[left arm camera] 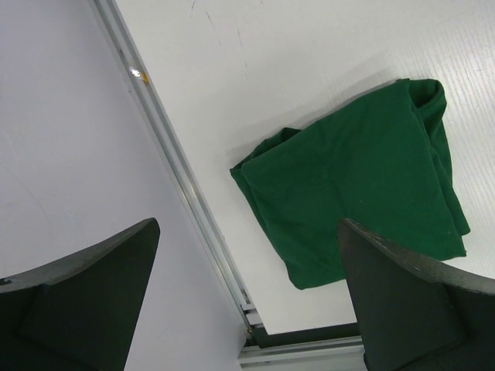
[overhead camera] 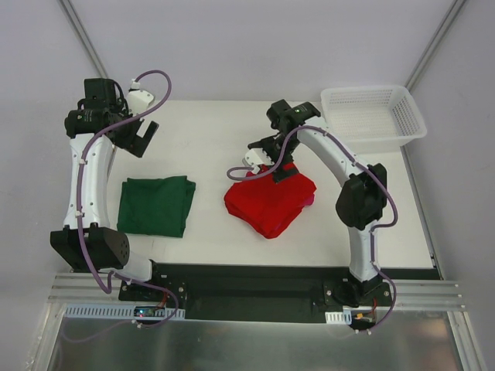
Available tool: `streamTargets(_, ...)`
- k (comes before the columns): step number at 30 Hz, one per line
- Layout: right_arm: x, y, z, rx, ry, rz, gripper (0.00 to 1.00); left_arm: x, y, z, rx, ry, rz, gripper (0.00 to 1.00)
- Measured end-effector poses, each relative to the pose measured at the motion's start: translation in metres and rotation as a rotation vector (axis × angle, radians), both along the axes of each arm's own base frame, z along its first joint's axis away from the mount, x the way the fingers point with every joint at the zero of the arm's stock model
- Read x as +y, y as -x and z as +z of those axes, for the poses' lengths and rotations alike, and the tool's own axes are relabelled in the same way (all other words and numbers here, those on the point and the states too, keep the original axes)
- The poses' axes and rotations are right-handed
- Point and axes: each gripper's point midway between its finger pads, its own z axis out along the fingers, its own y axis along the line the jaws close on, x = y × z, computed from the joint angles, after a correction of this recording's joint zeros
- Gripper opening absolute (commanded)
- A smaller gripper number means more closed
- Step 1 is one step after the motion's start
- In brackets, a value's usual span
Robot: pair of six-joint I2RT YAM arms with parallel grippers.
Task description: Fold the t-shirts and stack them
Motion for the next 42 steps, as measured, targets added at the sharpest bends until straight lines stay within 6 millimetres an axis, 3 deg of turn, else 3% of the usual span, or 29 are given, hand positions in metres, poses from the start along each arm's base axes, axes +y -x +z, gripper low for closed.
streamTargets(6, 0.014, 0.006, 0.007, -0.013, -0.019, 0.039, 1.0, 0.0, 0.0, 0.0, -0.002, 0.0, 0.0, 0.99)
streamTargets(10, 0.037, 0.01, 0.013, -0.069, -0.023, 0.094, 1.0, 0.0, 0.002, 0.001, -0.004, 0.001, -0.001, 0.99)
streamTargets(13, 0.053, 0.008, 0.025, -0.1, -0.019, -0.006, 1.0, -0.001, 0.003, 0.002, -0.008, 0.003, -0.003, 0.99)
streamTargets(16, 0.056, 0.006, 0.039, -0.065, -0.018, -0.262, 1.0, -0.002, 0.003, 0.003, -0.01, 0.007, -0.007, 0.99)
streamTargets(20, 0.034, 0.012, 0.037, 0.113, 0.01, -0.633, 1.0, -0.005, 0.002, 0.003, -0.011, 0.02, -0.016, 0.99)
streamTargets(25, 0.003, 0.023, 0.029, 0.461, 0.043, -1.108, 1.0, -0.008, -0.002, 0.004, -0.014, 0.034, -0.028, 0.99)
streamTargets(30, -0.016, 0.041, 0.011, 0.816, 0.135, -1.424, 1.0, -0.01, -0.008, 0.008, -0.027, 0.046, -0.038, 0.99)
streamTargets(34, -0.008, 0.052, 0.019, 1.076, 0.167, -1.56, 1.0, -0.011, -0.008, 0.008, -0.027, 0.049, -0.04, 0.98)
streamTargets(42, 0.025, 0.054, 0.054, 1.403, 0.137, -1.606, 1.0, -0.013, -0.009, 0.007, -0.026, 0.06, -0.049, 0.98)
